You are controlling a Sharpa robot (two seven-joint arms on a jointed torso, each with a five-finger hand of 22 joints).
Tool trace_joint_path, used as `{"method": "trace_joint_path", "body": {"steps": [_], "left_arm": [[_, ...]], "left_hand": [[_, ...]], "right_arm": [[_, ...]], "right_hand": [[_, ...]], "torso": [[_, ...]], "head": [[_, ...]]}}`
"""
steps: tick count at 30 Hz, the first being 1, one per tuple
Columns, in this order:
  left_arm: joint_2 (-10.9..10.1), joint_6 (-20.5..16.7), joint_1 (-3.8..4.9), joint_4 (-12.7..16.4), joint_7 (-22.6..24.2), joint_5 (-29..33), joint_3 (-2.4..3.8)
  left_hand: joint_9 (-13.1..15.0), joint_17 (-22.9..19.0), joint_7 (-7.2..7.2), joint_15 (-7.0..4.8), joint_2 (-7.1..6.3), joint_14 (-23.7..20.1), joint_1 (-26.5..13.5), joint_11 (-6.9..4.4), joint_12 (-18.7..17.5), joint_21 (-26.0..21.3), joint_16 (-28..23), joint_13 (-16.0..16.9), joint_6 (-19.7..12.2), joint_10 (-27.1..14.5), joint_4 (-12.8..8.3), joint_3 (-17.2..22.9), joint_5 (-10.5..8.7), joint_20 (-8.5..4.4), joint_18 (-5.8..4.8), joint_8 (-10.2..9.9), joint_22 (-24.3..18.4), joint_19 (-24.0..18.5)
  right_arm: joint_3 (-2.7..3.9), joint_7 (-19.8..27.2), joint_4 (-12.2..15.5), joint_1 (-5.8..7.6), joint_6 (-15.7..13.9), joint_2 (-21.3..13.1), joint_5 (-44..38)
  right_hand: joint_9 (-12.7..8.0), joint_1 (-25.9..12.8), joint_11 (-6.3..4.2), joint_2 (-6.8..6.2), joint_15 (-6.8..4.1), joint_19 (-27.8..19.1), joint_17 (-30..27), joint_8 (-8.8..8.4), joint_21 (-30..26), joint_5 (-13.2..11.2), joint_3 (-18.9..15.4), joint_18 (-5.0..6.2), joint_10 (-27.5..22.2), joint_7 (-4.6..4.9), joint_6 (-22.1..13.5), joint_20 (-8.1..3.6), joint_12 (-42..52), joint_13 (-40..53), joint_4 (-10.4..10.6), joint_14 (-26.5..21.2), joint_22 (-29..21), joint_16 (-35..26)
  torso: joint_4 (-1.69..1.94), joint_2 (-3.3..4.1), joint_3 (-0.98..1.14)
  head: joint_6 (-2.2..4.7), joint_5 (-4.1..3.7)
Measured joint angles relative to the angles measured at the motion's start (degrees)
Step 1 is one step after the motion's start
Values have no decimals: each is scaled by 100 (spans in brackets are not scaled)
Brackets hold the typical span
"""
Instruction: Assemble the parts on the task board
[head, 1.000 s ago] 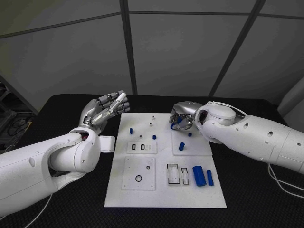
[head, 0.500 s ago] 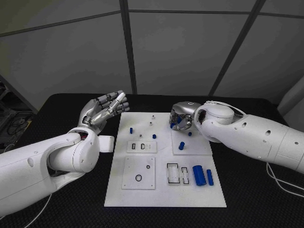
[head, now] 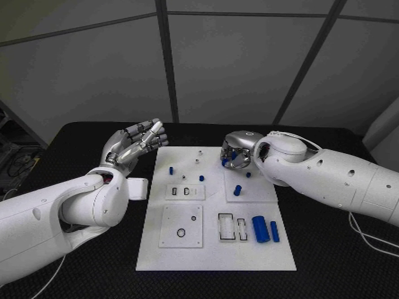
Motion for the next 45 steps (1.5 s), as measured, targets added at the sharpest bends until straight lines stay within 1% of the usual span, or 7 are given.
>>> {"method": "trace_joint_path", "body": {"steps": [4, 8, 13, 19, 26, 30, 45], "left_arm": [[-8, 12, 0, 2, -8, -1, 0], [-20, 22, 2, 11, -14, -1, 0], [-24, 39, 2, 21, -17, -1, 1], [-15, 58, 3, 25, -21, -1, 2], [9, 70, 6, 20, -24, -1, 3], [8, 73, 11, 33, -25, -1, 8], [5, 73, 24, 51, -25, -1, 15]], "left_hand": [[0, 0, 0, 0, 0, 0, 0, 0, 0, 0, 0, 0, 0, 0, 0, 0, 0, 0, 0, -5, 0, 0], [0, 0, 0, 0, 0, 0, 0, 0, 0, 0, 0, 0, 0, 0, 0, 0, 0, 0, 0, -5, 0, 0], [0, 0, 0, 0, 22, 0, 22, 0, 0, 0, 0, 0, 0, 0, -16, 16, 0, 0, 1, -5, 1, 0], [0, 0, 0, 0, 22, 0, 22, -16, 0, 0, 1, 0, 0, -16, -16, 16, 0, 0, 0, -5, 0, 0], [0, 0, 0, 0, 22, 0, 22, -21, 0, 0, 1, 0, 0, -21, -17, 48, 1, 0, 0, -5, -1, 0], [1, 0, 0, 0, 22, 0, 22, -21, 0, 0, -23, 0, 0, -20, -17, 48, 1, 0, 0, -5, -6, 0], [0, 0, 0, 0, 53, 0, 53, -21, 0, 0, -33, 0, 0, -20, -17, 79, 1, 0, 0, -5, -20, 0]], "right_arm": [[1, 4, 109, 0, -243, -38, 18], [3, 3, 130, 0, -524, -7, 36], [4, 2, 15, 2, -851, 172, 56], [4, 3, -295, 6, -1084, 499, 80], [4, 5, -622, 10, -1136, 784, 97], [3, 3, -721, 10, -1122, 875, 111], [3, -19, -1005, 14, -1099, 1140, 129]], "right_hand": [[8, 7, 0, 7, 0, 0, 7, 0, 25, 11, 1, 0, 0, 0, 0, 0, 0, 21, 0, 0, 22, 21], [8, 8, 0, 7, 0, 0, 30, 0, 54, 56, 40, 0, 0, 12, 12, 0, 0, 24, 6, 0, 55, 21], [7, 7, 21, 7, 0, -1, 44, -2, 91, 125, 86, 0, 21, 30, 30, 0, -2, 23, -6, 0, 96, 56], [4, 7, 20, 7, 0, 0, 44, -17, 91, 128, 87, 1, 21, 30, 30, 0, -2, 14, -7, 0, 102, 56], [-21, -10, 19, -11, 0, -1, 43, -19, 131, 100, 111, 1, 22, 31, 29, 0, -69, 2, 17, 0, 123, 56], [-21, -42, 0, -42, 1, -1, 43, -19, 132, 94, 111, 0, 40, 31, 29, 0, -69, -9, 18, 0, 131, 56], [-33, -42, 1, -42, 1, -1, 50, -40, 132, 83, 111, 1, 40, 30, 27, 0, -97, -15, 18, 0, 137, 88]], "torso": [[5, 0, -7], [12, 1, -9], [14, 3, -13], [16, 12, -12], [27, 16, -12], [30, 25, -13], [32, 28, -16]], "head": [[12, 21], [32, 44], [18, 52], [25, 48], [29, 42], [23, 50], [-20, 83]]}}
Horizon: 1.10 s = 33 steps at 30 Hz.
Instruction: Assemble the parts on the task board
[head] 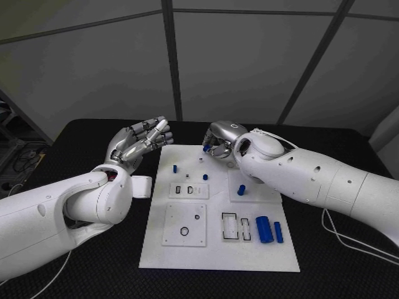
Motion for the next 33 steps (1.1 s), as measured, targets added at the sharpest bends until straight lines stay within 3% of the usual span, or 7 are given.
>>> {"method": "trace_joint_path", "body": {"steps": [13, 33], "left_arm": [[-5, 0, 15, 25, -5, -1, 1], [0, 6, 32, 38, -30, -1, 2]], "left_hand": [[-5, -5, 0, 0, 0, 0, 0, 22, 0, 0, 0, 0, 0, -22, 0, 0, 0, 0, -1, 0, -4, -41], [-4, -10, 0, 20, 0, -62, 0, 22, -21, -22, 0, 0, 0, -22, -16, 15, 0, 0, -1, 0, -23, -82]], "right_arm": [[0, -10, -207, 1, 52, 154, -20], [-1, -2, -479, 2, 165, 341, -108]], "right_hand": [[-5, -29, 2, -29, 0, -21, 33, -11, 27, -10, 14, 1, -2, 18, -20, 21, -1, 3, 14, 0, 12, 0], [-17, -122, 86, -120, 17, -64, 47, -110, 48, -35, 80, 0, -314, 70, -216, 63, -45, -23, 42, -9, 18, 46]], "torso": [[7, 9, -2], [11, 13, -2]], "head": [[-10, 12], [-8, 24]]}}
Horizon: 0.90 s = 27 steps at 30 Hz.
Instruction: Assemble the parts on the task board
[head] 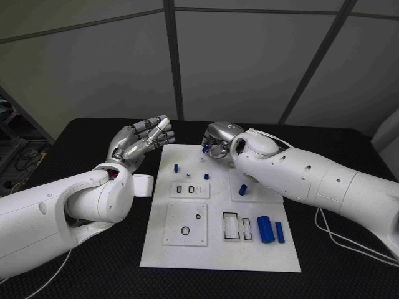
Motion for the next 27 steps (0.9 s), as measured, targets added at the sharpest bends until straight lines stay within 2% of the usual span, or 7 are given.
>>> {"method": "trace_joint_path", "body": {"steps": [3, 7, 12, 16, 20, 25, 27], "left_arm": [[0, 2, 1, 0, -7, 0, 0], [0, 4, 2, 1, -16, 0, 0], [-7, 8, 3, -1, -26, 0, 0], [-19, 12, 4, -11, -34, -1, 0], [-40, 16, 4, -23, -41, -1, 0], [-65, 33, 4, -46, -52, -1, 0], [-80, 47, 4, -50, -60, -1, 0]], "left_hand": [[0, 0, 0, 0, 0, 0, 0, 0, 0, 0, -24, -5, 0, 0, 0, 0, 0, 11, 0, 0, 0, -24], [0, 0, 0, 0, 0, 0, 0, 0, 0, 0, -27, -5, 0, 0, 16, 16, 0, 0, 0, 0, 0, -41], [0, 1, 0, 0, 0, 0, 0, 0, 0, 0, -27, -5, 0, 0, 16, 16, 0, 0, 0, 0, 0, -41], [1, 1, 0, 0, 0, 0, 0, 0, 0, 0, -27, -5, 0, 0, 16, 16, 0, 0, 1, 0, -5, -41], [1, 1, 0, 0, 0, 0, 0, 0, 0, 0, -27, -5, 0, 0, 16, 16, 0, 0, 0, 0, -4, -41], [1, 1, 0, 0, 0, 0, 0, 0, 0, 0, -27, -5, 0, 0, 16, 16, 0, 0, 0, 0, -8, -41], [1, 1, 3, -5, 0, 39, 0, 0, 0, 0, -27, -5, 48, 0, 3, 29, 0, 0, 0, 0, -10, -41]], "right_arm": [[0, 0, -11, 0, 23, 4, -14], [0, -3, -13, 0, 50, 1, -36], [0, -4, 95, 1, 44, -63, -61], [0, -4, 358, 1, -5, -231, -71], [0, -4, 761, 1, -98, -557, -69], [5, -25, 1396, 1, -249, -1316, 126], [5, -59, 1603, 1, -259, -1600, 279]], "right_hand": [[-17, -67, 54, -66, 58, -50, -10, 0, 0, -87, 14, 0, -263, 49, -178, 50, 0, -15, 6, -1, -32, 0], [-26, -141, 120, -141, 109, -153, -52, 0, -55, -150, 14, 0, -719, 52, -586, 153, 0, -16, 6, -11, -172, 0], [-25, -110, 150, -172, 128, -173, -101, 0, -89, -181, -51, 0, -989, 37, -800, 173, 0, -16, -14, 10, -271, 0], [-21, -110, 150, -172, 128, -173, -140, 0, -89, -181, -51, 0, -989, 37, -800, 173, 6, -16, -14, 10, -271, 0], [3, -125, 147, -186, 128, -174, -207, 0, -89, -181, -124, 0, -985, 37, -799, 173, 120, 1, 27, 10, -278, -30], [32, -238, 55, -245, 128, -170, -121, 67, -88, -181, -219, 0, -316, 64, -565, 169, 485, 105, 123, 10, -200, -18], [38, -399, -128, -416, -17, 59, 149, 67, 112, -106, -475, -7, 571, -32, -476, 73, 1008, 364, 184, 8, 141, 126]], "torso": [[0, 1, 0], [0, 3, 1], [-2, 3, 3], [-3, 4, 4], [-15, 4, 7], [-37, 2, 12], [-57, -3, 18]], "head": [[4, 0], [8, 3], [8, 3], [6, 4], [5, 4], [20, -30], [31, -35]]}}
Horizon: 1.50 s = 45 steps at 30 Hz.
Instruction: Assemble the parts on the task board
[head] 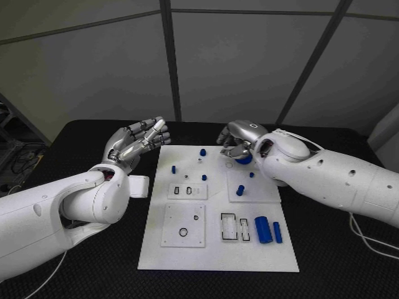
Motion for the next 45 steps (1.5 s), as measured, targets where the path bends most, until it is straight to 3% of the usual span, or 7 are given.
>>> {"method": "trace_joint_path", "body": {"steps": [3, 5, 7, 11, 34, 37, 45], "left_arm": [[-23, 25, 0, -6, -14, -17, 0], [-37, 42, 0, -10, -26, -35, 0], [-44, 56, 0, -14, -35, -54, -1], [-42, 78, 0, -20, -50, -86, -1], [18, 131, -1, -97, -89, -150, -2], [19, 134, -1, -100, -92, -152, -2], [27, 147, -1, -102, -106, -163, -2]], "left_hand": [[0, 9, -4, -27, 0, 100, 0, -4, 0, 49, 0, 0, 35, 44, 13, 20, -24, 0, 0, 0, 22, 151], [0, 13, 16, -26, 0, 118, 0, -16, 0, 77, 0, 0, 53, 58, -4, 36, -24, -1, -1, 0, 36, 208], [0, 12, 17, -45, 0, 137, 0, -24, 0, 77, 20, 0, 54, 66, -4, 36, -24, -1, 0, 0, 36, 208], [0, 12, 17, -45, 0, 137, 0, -24, 0, 77, 27, 0, 54, 66, -4, 36, -23, -1, 0, 0, 36, 208], [0, 11, 17, -45, 0, 137, 0, -24, 0, 77, 27, 0, 54, 65, -4, 36, -23, 0, -1, 0, 35, 207], [0, 11, 17, -45, 0, 137, 0, -24, 0, 77, 27, 0, 54, 65, -4, 36, -23, 0, -1, 0, 34, 207], [0, 11, 18, -45, 0, 136, 0, -24, 0, 77, 27, 0, 53, 65, -4, 35, -23, 0, 0, 0, 34, 207]], "right_arm": [[1, -82, 267, 1, 30, -413, 322], [1, -149, 362, 2, 77, -624, 548], [1, -210, 420, 2, 127, -758, 722], [-1, -327, 449, 2, 229, -870, 990], [0, -612, -181, 1, 455, -383, 1477], [0, -632, -240, 1, 466, -335, 1506], [0, -683, -334, 1, 496, -236, 1553]], "right_hand": [[-5, 30, -176, -156, -174, 374, 719, 0, 338, 62, -804, -175, 658, -154, -74, -190, 1357, 1210, 96, -3, 568, 366], [-8, 213, -181, 4, -185, 539, 840, 7, 491, 108, -1509, -176, 667, -190, -117, -218, 3509, 3521, 285, 1, 843, 564], [-8, 371, -97, 161, -185, 642, 857, 87, 609, 145, -1908, -265, 645, -130, -178, -159, 5114, 5267, 518, 1, 1055, 696], [-8, 581, -42, 230, -100, 714, 857, 188, 751, 224, -2180, -266, 833, -68, -241, -104, 6432, 6654, 779, 2, 1293, 796], [-7, 760, -19, 322, -39, 796, 856, 284, 888, 517, -2268, -264, 910, 14, -357, -27, 7100, 6754, 1043, -18, 1552, 894], [-11, 758, -19, 320, -27, 814, 856, 284, 888, 528, -2268, -355, 909, 14, -357, -45, 7101, 6754, 1044, -6, 1557, 894], [-13, 758, -19, 320, -18, 814, 855, 284, 888, 528, -2253, -354, 909, 14, -357, -45, 7100, 6753, 1059, 2, 1556, 894]], "torso": [[-37, -4, 10], [-66, -7, 20], [-88, -9, 28], [-120, -11, 44], [-117, -4, 42], [-117, -4, 43], [-120, -5, 46]], "head": [[19, 5], [32, 19], [41, 27], [52, 31], [-5, 9], [-10, 13], [-11, 38]]}}
